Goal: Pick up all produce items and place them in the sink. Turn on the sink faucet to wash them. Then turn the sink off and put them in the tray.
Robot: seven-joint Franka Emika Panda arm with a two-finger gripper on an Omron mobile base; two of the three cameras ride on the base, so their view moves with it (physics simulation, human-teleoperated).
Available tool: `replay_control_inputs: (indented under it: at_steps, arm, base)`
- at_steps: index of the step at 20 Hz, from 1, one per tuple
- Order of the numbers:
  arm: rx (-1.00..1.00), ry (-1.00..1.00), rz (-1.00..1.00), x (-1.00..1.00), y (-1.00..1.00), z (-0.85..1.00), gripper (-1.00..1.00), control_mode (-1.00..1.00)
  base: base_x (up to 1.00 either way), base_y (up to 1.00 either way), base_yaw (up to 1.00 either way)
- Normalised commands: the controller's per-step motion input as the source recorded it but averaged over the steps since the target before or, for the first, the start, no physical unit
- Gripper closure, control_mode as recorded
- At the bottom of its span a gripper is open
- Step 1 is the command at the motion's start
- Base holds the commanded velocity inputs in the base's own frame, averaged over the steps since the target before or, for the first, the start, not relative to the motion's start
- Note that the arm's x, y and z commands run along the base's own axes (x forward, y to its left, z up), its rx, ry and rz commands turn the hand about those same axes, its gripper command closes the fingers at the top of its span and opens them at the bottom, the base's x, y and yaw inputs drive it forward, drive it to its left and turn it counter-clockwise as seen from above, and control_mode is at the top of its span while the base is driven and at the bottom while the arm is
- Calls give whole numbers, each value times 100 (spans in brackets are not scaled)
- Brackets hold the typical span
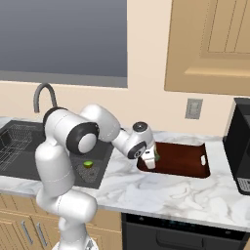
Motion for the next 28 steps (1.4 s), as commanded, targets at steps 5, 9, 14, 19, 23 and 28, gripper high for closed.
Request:
replay_control_inputs:
  at_steps: [5,9,14,19,23,28]
  arm:
    - [0,0,0,0,0,15,-100,-100]
    - [0,0,0,-6,8,27,-100,-100]
    - [0,1,0,-1,19,35,-100,-100]
    - [0,2,0,0,20,38,-100,-100]
    - [0,3,0,-1,17,42,-100,-100]
    - [0,6,0,-2,25,43,-100,-100]
  base:
    - [0,0,0]
    - [0,0,0]
    - [0,0,0]
    - [0,0,0]
    - [0,0,0]
    - [0,0,0]
